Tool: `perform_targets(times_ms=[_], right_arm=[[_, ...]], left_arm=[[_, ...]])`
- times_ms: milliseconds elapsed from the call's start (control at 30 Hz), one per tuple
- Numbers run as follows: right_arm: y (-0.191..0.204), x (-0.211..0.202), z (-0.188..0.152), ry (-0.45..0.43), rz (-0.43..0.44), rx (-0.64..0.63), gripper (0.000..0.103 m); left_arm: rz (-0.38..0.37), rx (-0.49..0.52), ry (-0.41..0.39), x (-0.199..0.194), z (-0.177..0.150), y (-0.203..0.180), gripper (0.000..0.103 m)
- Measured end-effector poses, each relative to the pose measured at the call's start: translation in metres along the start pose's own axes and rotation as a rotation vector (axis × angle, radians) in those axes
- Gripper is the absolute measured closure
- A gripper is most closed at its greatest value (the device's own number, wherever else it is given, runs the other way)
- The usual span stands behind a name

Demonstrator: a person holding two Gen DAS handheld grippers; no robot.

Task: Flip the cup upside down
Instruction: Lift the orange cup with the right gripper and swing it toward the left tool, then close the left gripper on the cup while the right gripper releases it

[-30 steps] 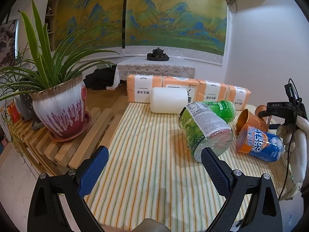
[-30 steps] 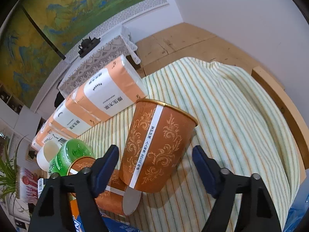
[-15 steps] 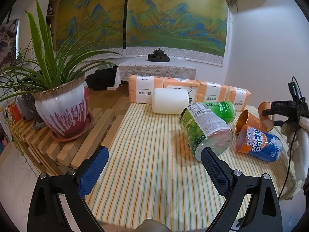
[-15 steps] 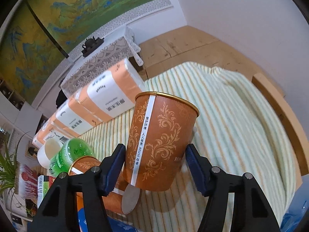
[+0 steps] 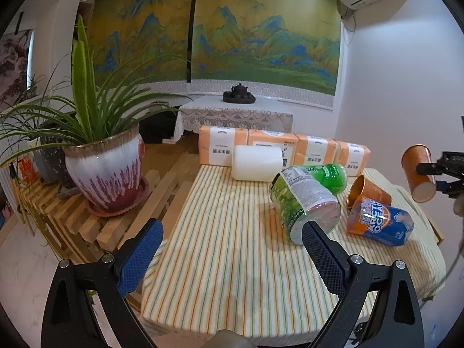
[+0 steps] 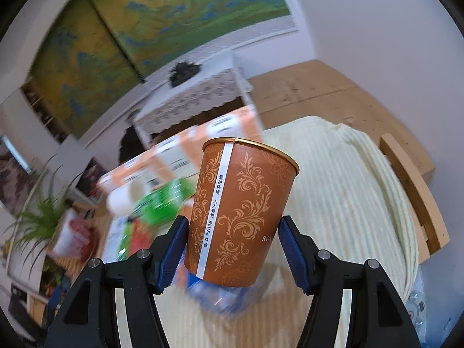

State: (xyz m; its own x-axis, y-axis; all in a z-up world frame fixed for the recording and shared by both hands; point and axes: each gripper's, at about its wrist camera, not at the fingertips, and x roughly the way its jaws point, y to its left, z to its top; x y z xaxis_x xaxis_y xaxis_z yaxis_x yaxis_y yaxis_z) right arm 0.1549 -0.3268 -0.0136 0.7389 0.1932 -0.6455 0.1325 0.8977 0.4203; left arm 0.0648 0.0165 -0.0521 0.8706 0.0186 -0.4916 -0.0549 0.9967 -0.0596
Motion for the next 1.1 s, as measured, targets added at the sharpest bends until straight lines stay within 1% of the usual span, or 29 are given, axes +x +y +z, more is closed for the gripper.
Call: perform_targets(times_ms=[100, 167, 233, 333, 500, 633, 867, 1100], right_arm=[[0.026, -0.016, -0.018, 0.014, 0.047, -0.065, 0.043], [0.04, -0.021, -0.031, 0.038, 0.078, -0.107, 0.043], [0.055, -0.021, -0.048, 0.077, 0.118, -0.143, 0.043], [0.073, -0.012, -0.072, 0.14, 0.147, -0.184, 0.043], [0.088, 0.01, -0.104, 0.221, 0.166, -0.208, 0.043], [0.097, 0.023, -0.123, 0.246, 0.161, -0.219, 0.043], [0.103, 0.042, -0.139, 0.285, 0.151, -0.23, 0.042], [0.103, 0.058, -0.14, 0.304, 0.141, -0.225, 0.041]], left_arm=[[-0.001, -0.006, -0.012, -0.009, 0.001, 0.004, 0.005], [-0.003, -0.009, -0.017, -0.015, 0.0, 0.006, 0.005], [-0.003, -0.013, -0.018, -0.018, -0.001, 0.008, 0.005], [-0.006, -0.018, -0.014, -0.023, -0.004, 0.012, 0.005], [-0.007, -0.021, -0.006, -0.027, -0.011, 0.015, 0.005], [-0.009, -0.034, 0.001, -0.03, -0.015, 0.018, 0.005], [-0.012, -0.026, 0.021, -0.029, -0.024, 0.014, 0.005], [-0.019, -0.022, 0.032, -0.025, -0.027, 0.01, 0.005]])
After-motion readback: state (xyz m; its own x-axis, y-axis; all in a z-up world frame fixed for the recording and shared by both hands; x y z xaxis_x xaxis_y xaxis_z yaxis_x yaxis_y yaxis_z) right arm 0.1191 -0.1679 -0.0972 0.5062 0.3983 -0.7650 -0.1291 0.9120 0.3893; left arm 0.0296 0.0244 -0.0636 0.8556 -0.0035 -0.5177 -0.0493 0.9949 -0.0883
